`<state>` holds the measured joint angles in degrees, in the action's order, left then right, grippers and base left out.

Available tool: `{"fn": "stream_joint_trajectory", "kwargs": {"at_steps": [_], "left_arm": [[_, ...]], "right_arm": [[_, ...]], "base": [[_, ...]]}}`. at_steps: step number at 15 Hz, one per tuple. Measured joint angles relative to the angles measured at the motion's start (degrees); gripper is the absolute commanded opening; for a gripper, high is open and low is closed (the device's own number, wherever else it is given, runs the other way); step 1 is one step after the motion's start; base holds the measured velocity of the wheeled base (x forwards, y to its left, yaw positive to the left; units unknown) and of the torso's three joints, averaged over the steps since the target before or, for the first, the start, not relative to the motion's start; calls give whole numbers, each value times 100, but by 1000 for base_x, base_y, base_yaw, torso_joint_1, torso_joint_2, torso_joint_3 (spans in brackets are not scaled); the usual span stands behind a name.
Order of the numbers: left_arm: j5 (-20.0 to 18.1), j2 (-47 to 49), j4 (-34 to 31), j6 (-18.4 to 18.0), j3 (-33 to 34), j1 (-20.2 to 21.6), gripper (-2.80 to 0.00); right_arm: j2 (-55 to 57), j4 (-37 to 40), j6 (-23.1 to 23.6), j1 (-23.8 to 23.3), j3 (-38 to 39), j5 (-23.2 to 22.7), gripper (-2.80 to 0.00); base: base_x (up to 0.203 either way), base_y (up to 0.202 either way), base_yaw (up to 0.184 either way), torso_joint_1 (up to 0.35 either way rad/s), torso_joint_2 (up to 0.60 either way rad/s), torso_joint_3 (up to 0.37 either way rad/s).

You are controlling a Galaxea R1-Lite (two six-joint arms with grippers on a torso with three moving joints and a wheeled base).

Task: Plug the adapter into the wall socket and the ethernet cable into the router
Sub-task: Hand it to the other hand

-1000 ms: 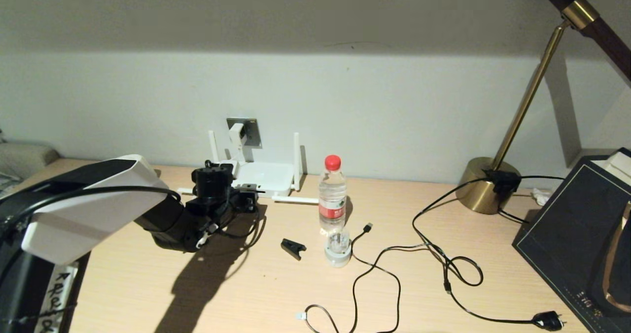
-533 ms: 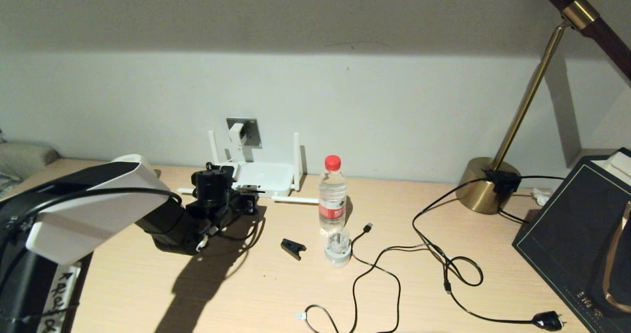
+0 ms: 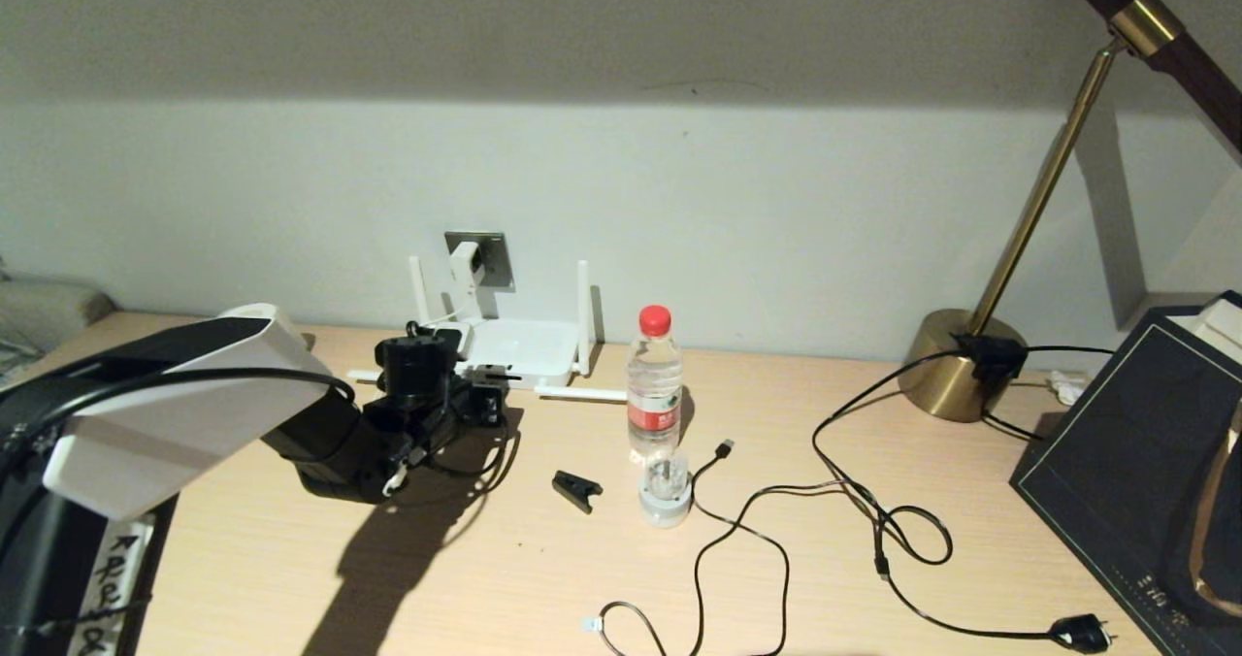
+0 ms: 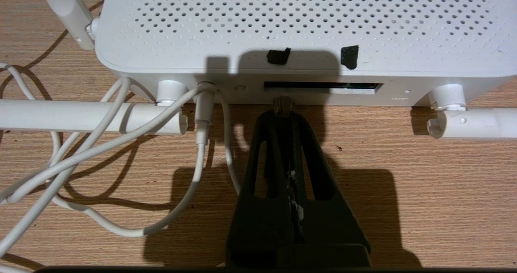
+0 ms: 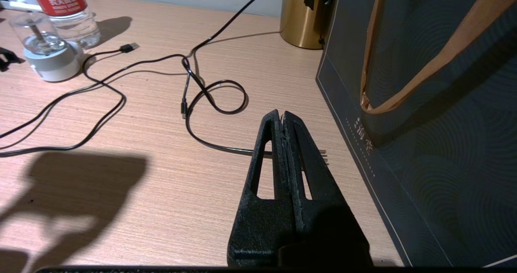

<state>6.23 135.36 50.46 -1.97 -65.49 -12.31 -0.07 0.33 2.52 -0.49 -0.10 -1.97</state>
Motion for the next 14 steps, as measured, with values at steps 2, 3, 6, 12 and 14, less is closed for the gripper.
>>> {"fn": "stream_joint_trajectory", "kwargs": {"at_steps": [2,3,6,12,14], "left_arm": [[4,31,255,2,0,0,-280],[0,64,414,2,1,0,-280],[-11,162,755,5,9,2,-280],[-13,103,851,-2,255,-2,-280],[-13,-84,925,-2,583,-29,-280]], "right_arm": [[0,2,0,2,0,-2,-280],[0,2,0,-2,0,-2,-280],[0,2,0,-2,0,2,-280],[0,2,1,0,0,-2,-280],[0,0,0,2,0,-2,-280]], "base": [[0,0,0,0,0,0],[0,0,0,0,0,0],[0,0,0,0,0,0],[0,0,0,0,0,0],[0,0,0,0,0,0]]}}
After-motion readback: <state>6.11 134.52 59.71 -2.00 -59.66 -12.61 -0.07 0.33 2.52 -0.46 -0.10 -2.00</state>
